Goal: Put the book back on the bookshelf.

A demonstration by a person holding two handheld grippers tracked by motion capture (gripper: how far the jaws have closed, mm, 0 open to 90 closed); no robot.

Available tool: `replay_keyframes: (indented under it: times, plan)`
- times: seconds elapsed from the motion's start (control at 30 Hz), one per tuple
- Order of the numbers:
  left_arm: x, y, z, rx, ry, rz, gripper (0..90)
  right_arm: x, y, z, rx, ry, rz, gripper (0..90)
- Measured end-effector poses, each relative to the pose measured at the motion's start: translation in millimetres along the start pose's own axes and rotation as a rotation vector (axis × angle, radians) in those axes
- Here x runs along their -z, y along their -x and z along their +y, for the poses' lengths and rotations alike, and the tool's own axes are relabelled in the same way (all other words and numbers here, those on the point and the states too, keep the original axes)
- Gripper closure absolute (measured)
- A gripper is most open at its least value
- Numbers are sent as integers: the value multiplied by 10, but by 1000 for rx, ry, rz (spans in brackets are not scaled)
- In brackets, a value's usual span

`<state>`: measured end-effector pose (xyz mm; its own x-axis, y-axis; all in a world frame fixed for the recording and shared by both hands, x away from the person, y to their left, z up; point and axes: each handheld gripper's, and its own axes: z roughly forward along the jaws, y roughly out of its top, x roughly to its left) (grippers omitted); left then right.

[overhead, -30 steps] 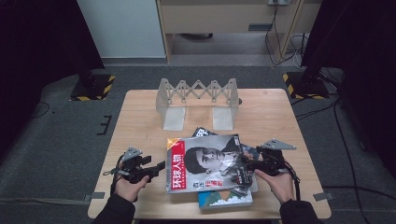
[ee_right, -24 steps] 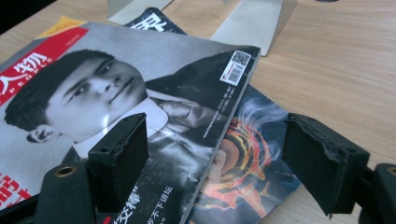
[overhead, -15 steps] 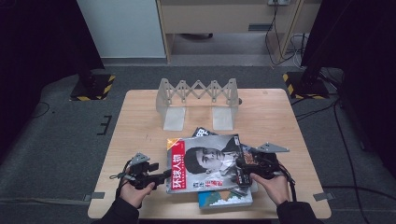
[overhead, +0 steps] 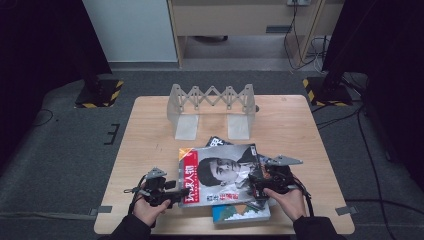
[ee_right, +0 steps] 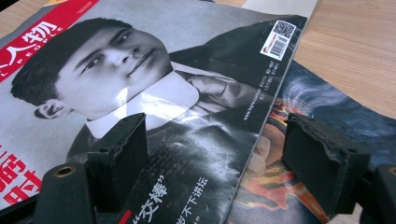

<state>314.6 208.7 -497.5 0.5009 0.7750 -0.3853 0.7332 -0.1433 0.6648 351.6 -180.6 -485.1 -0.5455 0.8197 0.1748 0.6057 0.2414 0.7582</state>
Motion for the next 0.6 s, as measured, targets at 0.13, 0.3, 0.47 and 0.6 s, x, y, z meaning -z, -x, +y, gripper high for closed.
replay_keyframes:
  times: [0.13,0.3,0.47,0.6]
  plan:
    - [-38,5,-8,19,-21,-39,270,-3,7,-3,-1,2,5,218]
    - [-91,10,-17,44,-41,-93,268,-10,-1,-9,5,3,3,211]
    - [-109,6,-8,65,-52,-134,308,-21,-11,-14,19,6,3,208]
    - [-9,40,42,28,-11,-123,375,-38,-21,-23,17,1,8,202]
